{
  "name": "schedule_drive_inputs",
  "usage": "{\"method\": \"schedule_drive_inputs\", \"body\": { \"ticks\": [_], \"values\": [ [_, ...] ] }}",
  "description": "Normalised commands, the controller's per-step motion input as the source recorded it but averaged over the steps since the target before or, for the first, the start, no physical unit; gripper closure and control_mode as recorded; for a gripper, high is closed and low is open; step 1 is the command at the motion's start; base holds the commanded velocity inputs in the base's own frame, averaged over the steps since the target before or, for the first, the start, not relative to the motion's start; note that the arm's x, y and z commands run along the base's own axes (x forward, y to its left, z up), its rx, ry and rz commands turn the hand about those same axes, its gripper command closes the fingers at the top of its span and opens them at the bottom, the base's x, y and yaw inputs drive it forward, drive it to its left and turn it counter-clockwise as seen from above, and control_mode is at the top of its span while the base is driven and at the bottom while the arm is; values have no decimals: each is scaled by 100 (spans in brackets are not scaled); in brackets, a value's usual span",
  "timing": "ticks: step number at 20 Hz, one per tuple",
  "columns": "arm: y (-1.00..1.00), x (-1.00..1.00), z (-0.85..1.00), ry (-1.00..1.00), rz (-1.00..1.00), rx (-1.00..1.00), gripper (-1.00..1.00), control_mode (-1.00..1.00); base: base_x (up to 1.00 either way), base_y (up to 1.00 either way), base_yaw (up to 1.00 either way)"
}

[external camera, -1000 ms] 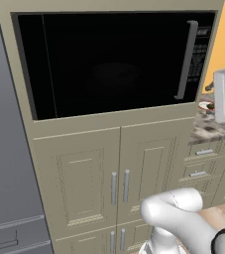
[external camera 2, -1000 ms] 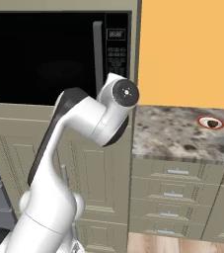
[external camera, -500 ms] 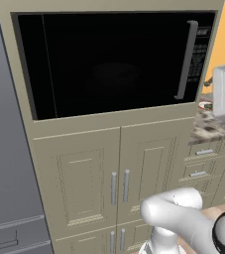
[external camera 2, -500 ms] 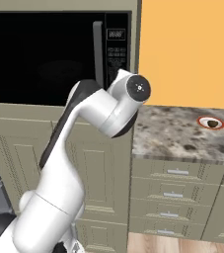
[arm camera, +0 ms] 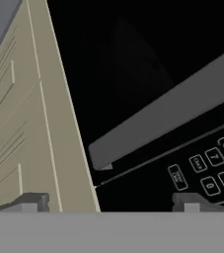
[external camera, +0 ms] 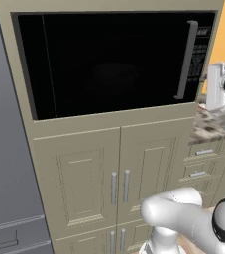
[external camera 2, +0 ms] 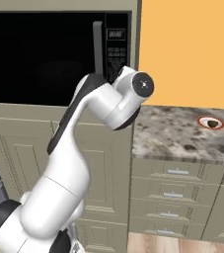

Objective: Remove the kiwi from the bowl and place it on the small plate. Then place the bowl with only the fish in the microwave, close the door, and press the start button to microwave the fish.

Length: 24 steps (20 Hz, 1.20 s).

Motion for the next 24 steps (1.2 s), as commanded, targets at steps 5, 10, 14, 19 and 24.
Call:
{"method": "schedule_drive_inputs", "body": {
  "ticks": [5, 10, 14, 19, 24],
  "values": [
    [-3, 26, -1, 0, -2, 5, -100, -100, 0, 0, 0],
    [-4, 23, -3, 0, -1, 5, -100, -100, 0, 0, 0],
    [-12, 14, -26, 0, -1, 7, -100, -100, 0, 0, 0],
    [-4, 21, -9, 0, -1, 6, -100, -100, 0, 0, 0],
    [1, 23, -12, 0, -1, 3, -100, -100, 0, 0, 0]
  ]
}}
